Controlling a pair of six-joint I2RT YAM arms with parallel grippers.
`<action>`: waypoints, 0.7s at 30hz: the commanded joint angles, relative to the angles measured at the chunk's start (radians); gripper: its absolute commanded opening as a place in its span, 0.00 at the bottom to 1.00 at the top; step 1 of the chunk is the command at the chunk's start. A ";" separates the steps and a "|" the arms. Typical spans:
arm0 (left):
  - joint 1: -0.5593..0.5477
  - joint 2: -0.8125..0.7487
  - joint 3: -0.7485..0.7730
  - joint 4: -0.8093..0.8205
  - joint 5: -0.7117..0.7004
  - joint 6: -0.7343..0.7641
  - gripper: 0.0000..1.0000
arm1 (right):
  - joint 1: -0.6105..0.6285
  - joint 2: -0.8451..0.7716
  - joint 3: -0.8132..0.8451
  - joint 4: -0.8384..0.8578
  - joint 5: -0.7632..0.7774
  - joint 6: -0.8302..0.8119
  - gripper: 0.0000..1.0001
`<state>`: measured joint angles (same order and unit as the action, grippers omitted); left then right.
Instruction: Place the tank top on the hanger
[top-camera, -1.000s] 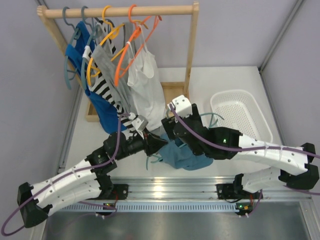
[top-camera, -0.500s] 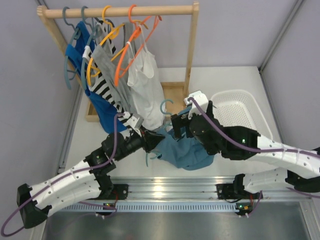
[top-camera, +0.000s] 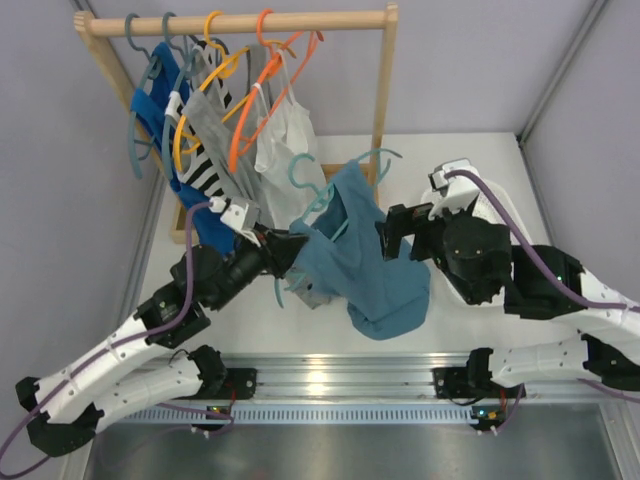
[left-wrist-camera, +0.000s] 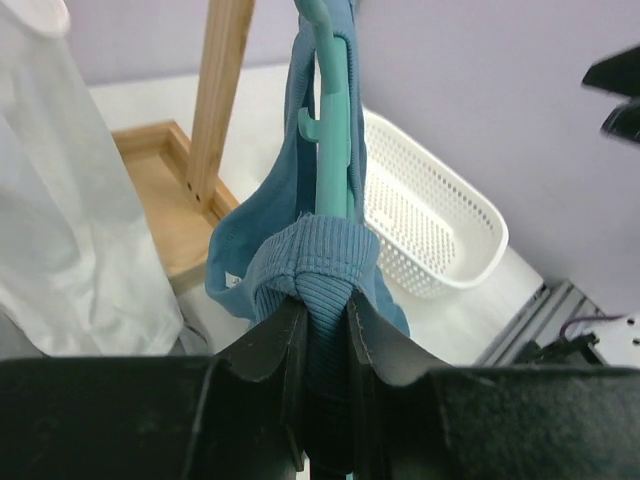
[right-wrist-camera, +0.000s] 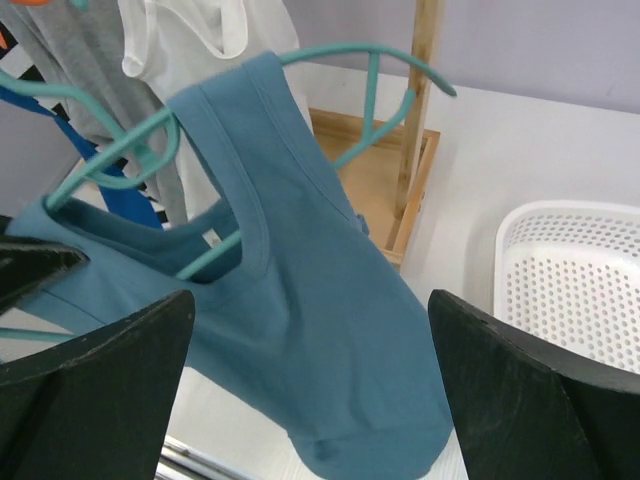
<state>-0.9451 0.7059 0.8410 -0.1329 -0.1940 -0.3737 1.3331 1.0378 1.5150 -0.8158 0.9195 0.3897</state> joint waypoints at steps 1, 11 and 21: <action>0.000 0.033 0.181 -0.058 -0.087 0.062 0.00 | 0.015 -0.007 0.080 -0.054 0.015 -0.006 1.00; 0.000 0.251 0.648 -0.396 -0.205 0.166 0.00 | 0.015 0.042 0.200 -0.126 0.059 -0.035 1.00; 0.000 0.489 0.989 -0.622 -0.317 0.200 0.00 | 0.014 0.162 0.373 -0.250 0.070 -0.045 1.00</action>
<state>-0.9451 1.1534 1.7271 -0.7044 -0.4446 -0.2073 1.3331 1.1706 1.8359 -1.0016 0.9760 0.3618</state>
